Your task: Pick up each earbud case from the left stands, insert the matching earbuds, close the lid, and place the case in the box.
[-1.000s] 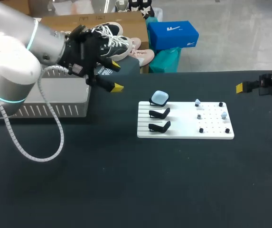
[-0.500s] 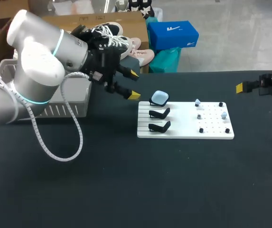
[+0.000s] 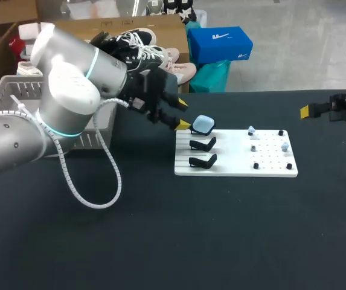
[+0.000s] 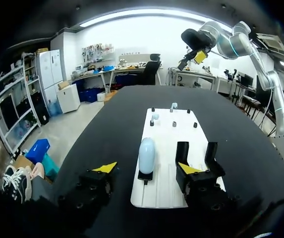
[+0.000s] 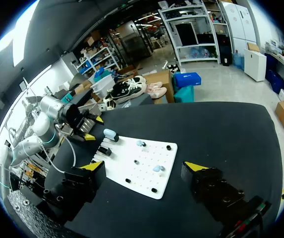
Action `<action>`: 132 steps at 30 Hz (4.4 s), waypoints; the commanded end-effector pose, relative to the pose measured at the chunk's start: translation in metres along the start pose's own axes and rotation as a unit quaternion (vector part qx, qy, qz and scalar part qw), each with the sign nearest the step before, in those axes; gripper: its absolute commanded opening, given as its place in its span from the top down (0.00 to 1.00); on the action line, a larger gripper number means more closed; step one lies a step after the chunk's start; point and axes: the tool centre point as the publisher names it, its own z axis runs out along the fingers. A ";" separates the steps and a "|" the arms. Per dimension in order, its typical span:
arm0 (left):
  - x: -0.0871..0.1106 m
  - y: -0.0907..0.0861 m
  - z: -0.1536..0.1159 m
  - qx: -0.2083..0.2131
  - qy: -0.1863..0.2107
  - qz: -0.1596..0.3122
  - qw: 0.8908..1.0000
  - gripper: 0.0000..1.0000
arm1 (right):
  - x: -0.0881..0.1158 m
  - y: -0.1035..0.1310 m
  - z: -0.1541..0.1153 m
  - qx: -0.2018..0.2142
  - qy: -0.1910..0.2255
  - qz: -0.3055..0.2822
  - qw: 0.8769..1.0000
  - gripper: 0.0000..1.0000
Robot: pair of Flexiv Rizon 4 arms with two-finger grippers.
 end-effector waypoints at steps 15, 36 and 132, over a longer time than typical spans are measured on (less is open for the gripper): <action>0.006 0.003 0.024 0.030 0.002 0.007 1.000 0.36 | 0.000 0.000 0.000 0.000 0.000 0.000 1.000 0.00; 0.004 0.001 0.042 0.001 -0.010 0.001 1.000 0.46 | 0.000 0.000 0.000 0.000 0.000 0.000 1.000 0.00; -0.079 -0.132 -0.019 0.023 -0.235 0.008 0.972 1.00 | 0.002 0.008 -0.011 0.000 -0.003 -0.009 1.000 0.00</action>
